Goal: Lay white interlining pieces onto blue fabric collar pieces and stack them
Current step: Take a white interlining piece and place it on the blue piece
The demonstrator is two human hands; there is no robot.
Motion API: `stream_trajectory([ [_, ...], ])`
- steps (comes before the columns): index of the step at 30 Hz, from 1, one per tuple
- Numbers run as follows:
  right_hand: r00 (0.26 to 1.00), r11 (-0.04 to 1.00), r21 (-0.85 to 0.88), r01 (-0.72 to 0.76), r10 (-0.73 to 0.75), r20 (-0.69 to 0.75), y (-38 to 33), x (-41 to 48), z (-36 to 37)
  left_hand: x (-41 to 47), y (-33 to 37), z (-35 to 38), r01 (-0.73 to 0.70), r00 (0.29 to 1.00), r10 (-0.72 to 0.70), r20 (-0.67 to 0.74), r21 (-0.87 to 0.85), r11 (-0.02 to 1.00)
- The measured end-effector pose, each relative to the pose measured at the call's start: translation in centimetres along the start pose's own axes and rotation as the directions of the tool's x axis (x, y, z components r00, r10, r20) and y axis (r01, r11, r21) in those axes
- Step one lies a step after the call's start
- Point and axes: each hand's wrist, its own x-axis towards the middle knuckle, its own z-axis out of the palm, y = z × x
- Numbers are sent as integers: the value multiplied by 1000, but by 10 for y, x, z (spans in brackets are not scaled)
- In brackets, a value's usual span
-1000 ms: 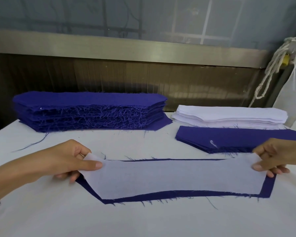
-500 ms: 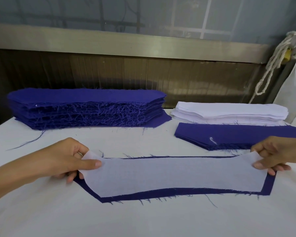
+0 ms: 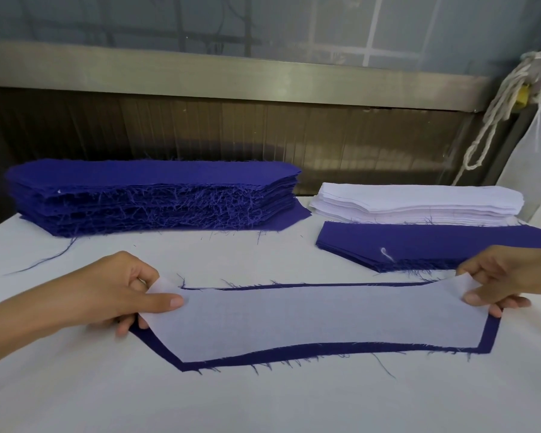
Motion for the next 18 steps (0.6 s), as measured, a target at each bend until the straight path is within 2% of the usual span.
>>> stream_trajectory([
  [6,999,999,9,-35,35,-25,-2,-2,2,0,0,0,0,1000,1,-7,80,997],
  [12,992,994,-69,-87,80,-100,3,-8,-1,0,-2,0,44,993,-23,-118,174,984],
  [18,980,985,-76,-155,144,-134,5,-10,-5,1,-7,-8,97,990,-70,-120,239,966],
])
